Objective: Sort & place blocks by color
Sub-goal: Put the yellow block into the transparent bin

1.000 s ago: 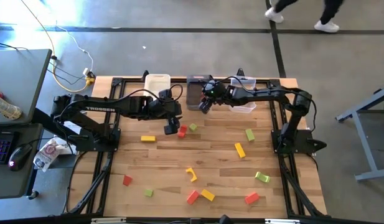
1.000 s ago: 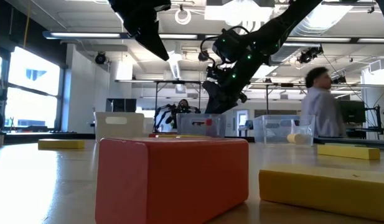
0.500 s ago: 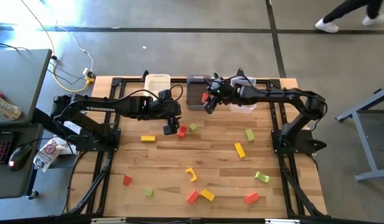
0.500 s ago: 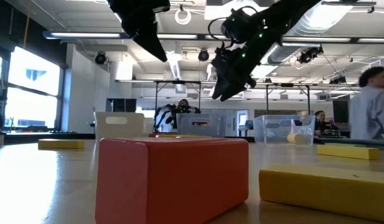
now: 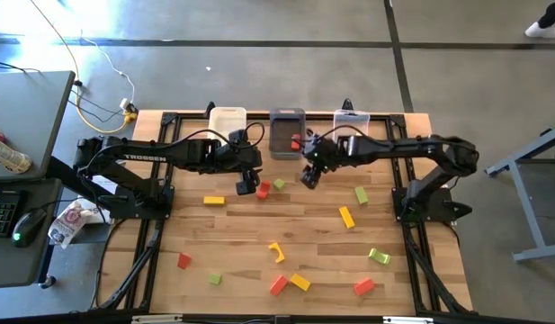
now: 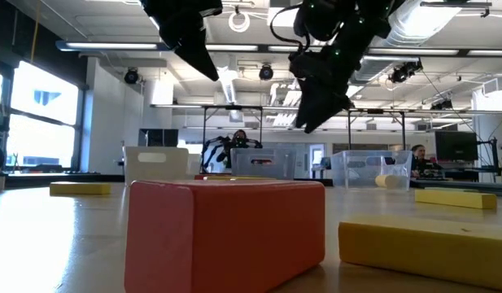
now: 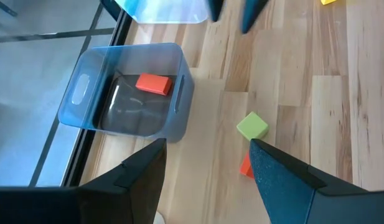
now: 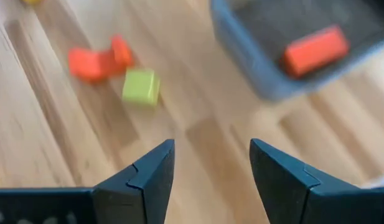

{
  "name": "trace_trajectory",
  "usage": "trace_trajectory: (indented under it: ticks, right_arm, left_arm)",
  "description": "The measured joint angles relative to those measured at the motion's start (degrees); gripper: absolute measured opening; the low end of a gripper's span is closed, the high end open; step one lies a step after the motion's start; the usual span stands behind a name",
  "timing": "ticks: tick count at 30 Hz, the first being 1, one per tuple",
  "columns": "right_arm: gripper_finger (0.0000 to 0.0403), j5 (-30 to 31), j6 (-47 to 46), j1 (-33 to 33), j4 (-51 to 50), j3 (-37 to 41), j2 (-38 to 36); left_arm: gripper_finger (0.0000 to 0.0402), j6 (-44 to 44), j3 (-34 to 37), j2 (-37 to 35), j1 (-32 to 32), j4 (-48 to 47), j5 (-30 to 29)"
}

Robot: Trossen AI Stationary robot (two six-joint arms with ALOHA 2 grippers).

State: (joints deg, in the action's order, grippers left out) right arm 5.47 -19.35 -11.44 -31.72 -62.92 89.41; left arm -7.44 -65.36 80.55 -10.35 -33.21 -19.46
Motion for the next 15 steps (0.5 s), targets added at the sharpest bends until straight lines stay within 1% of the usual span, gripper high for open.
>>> trace_trajectory:
  ticks: [6, 15]
  right_arm:
    - [0.0193, -0.2, -5.3, 3.7, -6.8, 0.0, 0.0]
    - [0.0193, 0.6, -16.6, 10.2, -16.6, 0.0, 0.1]
  left_arm:
    - [0.0216, 0.0, 0.0, 0.0, 0.0, 0.0, 0.0]
    - [0.0216, 0.0, 0.0, 0.0, 0.0, 0.0, 0.0]
